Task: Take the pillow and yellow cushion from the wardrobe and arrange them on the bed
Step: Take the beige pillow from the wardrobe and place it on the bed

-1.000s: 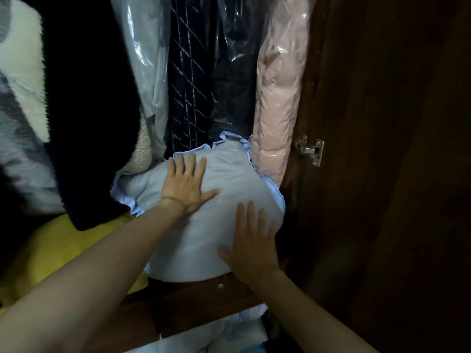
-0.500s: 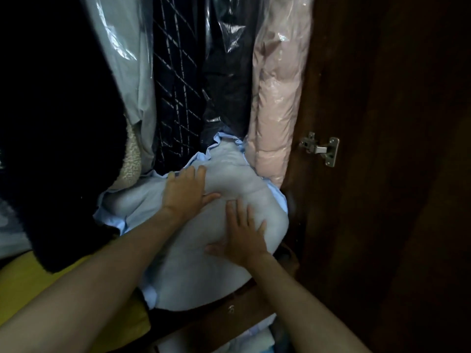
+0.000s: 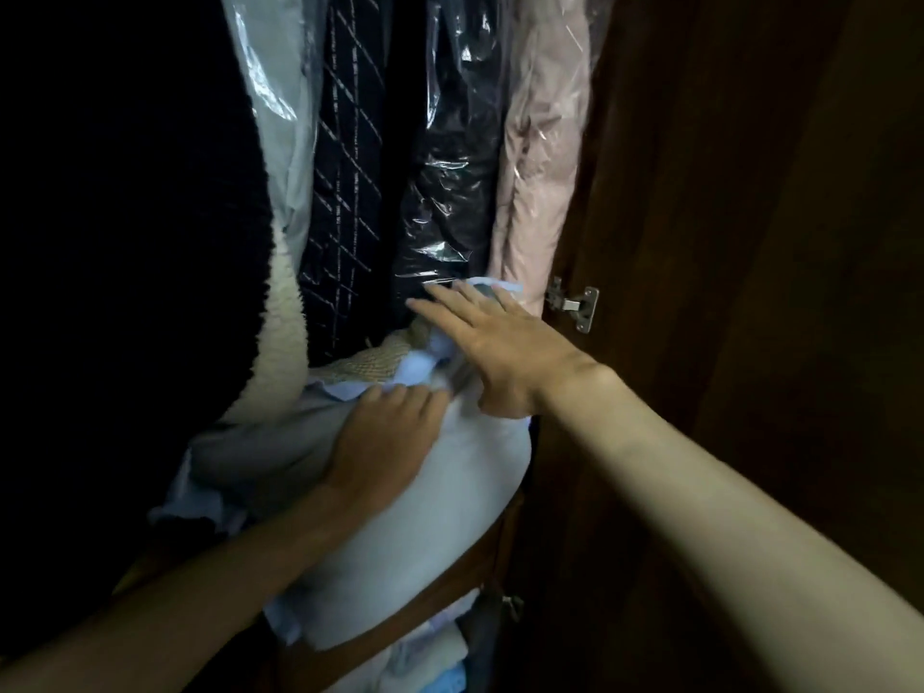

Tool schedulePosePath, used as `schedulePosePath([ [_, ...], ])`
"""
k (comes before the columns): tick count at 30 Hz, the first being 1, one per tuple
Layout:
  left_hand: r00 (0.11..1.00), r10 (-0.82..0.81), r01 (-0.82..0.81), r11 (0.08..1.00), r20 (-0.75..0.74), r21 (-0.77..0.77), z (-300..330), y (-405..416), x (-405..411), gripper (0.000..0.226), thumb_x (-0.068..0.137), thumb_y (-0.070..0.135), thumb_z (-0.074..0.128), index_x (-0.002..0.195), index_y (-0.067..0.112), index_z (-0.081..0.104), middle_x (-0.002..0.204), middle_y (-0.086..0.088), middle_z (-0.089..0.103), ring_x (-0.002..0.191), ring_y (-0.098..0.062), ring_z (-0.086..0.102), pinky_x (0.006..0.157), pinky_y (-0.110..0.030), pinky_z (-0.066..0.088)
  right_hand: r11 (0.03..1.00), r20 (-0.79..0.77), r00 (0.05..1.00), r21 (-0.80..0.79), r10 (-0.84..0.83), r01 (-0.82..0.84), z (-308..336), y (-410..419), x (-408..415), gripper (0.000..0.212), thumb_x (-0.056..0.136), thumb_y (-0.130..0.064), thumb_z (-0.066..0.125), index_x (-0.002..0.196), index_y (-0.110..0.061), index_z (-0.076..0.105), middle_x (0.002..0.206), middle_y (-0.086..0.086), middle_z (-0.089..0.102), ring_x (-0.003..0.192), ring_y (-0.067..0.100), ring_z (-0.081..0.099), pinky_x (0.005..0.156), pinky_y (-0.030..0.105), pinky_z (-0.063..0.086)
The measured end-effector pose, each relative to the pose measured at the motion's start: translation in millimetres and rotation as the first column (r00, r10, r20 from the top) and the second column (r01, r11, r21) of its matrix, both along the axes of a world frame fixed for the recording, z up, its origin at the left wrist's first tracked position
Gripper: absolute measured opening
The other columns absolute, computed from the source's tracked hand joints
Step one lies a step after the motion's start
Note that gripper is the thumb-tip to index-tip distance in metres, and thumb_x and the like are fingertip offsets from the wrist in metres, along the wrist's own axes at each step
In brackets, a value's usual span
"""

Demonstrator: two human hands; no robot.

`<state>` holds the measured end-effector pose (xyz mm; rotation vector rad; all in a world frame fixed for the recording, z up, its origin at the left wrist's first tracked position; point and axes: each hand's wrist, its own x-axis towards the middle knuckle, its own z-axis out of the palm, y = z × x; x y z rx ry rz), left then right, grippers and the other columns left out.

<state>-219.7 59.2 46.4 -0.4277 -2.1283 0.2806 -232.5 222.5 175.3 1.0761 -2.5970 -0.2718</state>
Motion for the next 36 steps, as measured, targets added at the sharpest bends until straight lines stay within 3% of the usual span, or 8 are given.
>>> schedulePosePath([
  [7,0.988,0.036,-0.034,0.999,0.152,-0.016,12.8,50.8,78.6,0.013,0.083,0.025,0.066,0.095,0.02,0.066,0.085,-0.002,0.064,0.078,-0.022,0.061,0.069,-0.037,0.046,0.973,-0.098,0.984,0.163,-0.151,0.165,-39.4,6.4,6.0,0.1,0.092,-0.033,0.066,0.159,-0.029,-0.008,0.168,-0.002,0.005,0.154,0.025,-0.005,0.11,0.063,0.025],
  [12,0.995,0.102,-0.1,0.985,-0.012,0.137,70.0,26.7,78.2,0.053,0.087,0.048,0.042,0.121,0.01,0.057,0.113,-0.014,0.059,0.1,-0.032,0.052,0.082,-0.047,0.036,0.982,-0.062,0.982,0.053,-0.179,0.183,-56.5,31.7,13.3,0.103,0.088,-0.031,0.07,0.159,-0.029,-0.005,0.168,-0.003,0.002,0.153,0.024,-0.007,0.109,0.062,0.03],
  [15,0.847,0.378,-0.419,0.908,0.373,0.032,72.3,7.7,62.6,0.094,0.083,0.081,0.024,0.15,0.016,0.035,0.145,-0.016,0.046,0.125,-0.037,0.046,0.1,-0.052,0.032,0.976,0.008,0.977,0.043,-0.213,0.212,-62.1,46.2,23.6,0.106,0.09,-0.023,0.069,0.158,-0.031,-0.012,0.169,-0.003,-0.006,0.153,0.026,-0.013,0.111,0.063,0.028],
  [18,0.719,0.408,-0.459,0.887,0.563,-0.057,44.1,9.4,61.1,0.108,0.074,0.092,0.018,0.154,0.019,0.023,0.148,-0.014,0.044,0.124,-0.036,0.048,0.1,-0.052,0.035,0.976,0.133,0.967,0.054,-0.215,0.21,-61.2,53.1,34.1,0.104,0.09,-0.031,0.069,0.158,-0.034,-0.01,0.168,-0.003,-0.009,0.152,0.028,-0.015,0.112,0.068,0.023],
  [24,0.802,0.139,-0.178,0.984,0.581,0.01,17.7,24.7,92.3,0.1,0.075,0.092,0.008,0.145,0.023,0.03,0.146,-0.011,0.043,0.123,-0.033,0.047,0.096,-0.051,0.038,0.878,0.53,0.831,-0.301,-0.17,0.372,-62.7,60.1,58.9,0.094,0.077,-0.083,0.047,0.155,-0.049,0.01,0.168,-0.006,-0.003,0.15,0.039,-0.016,0.116,0.064,0.008],
  [28,0.75,-0.222,-0.014,0.936,0.623,0.351,48.1,0.1,50.7,0.052,0.095,0.059,0.024,0.119,0.027,0.056,0.117,0.001,0.061,0.109,-0.023,0.058,0.088,-0.038,0.044,0.724,0.434,0.856,-0.49,-0.28,0.485,-115.2,71.2,89.9,0.105,0.068,-0.102,0.02,0.156,-0.048,0.003,0.168,-0.007,-0.008,0.148,0.029,-0.028,0.116,0.071,0.01],
  [31,0.764,-0.022,-0.005,0.999,0.645,0.041,23.4,-40.1,-4.9,0.045,0.102,0.041,0.031,0.141,0.023,0.042,0.14,-0.004,0.047,0.126,-0.025,0.048,0.102,-0.046,0.037,0.66,0.405,0.861,-0.561,-0.308,0.5,-140.6,74.8,109.4,0.1,0.071,-0.1,0.024,0.155,-0.05,0.003,0.166,-0.013,-0.011,0.146,0.021,-0.032,0.112,0.074,0.016],
  [36,0.617,0.144,0.04,0.976,0.774,-0.213,-62.4,-75.8,-72.3,0.074,0.091,0.075,0.021,0.156,0.042,0.008,0.167,-0.001,0.005,0.151,-0.023,0.006,0.119,-0.055,0.006,0.486,0.579,0.753,-0.583,-0.313,0.651,-171.6,84.7,135.8,0.107,0.057,-0.104,0.041,0.148,-0.062,0.003,0.166,-0.019,-0.005,0.149,0.018,-0.025,0.118,0.06,0.011],
])
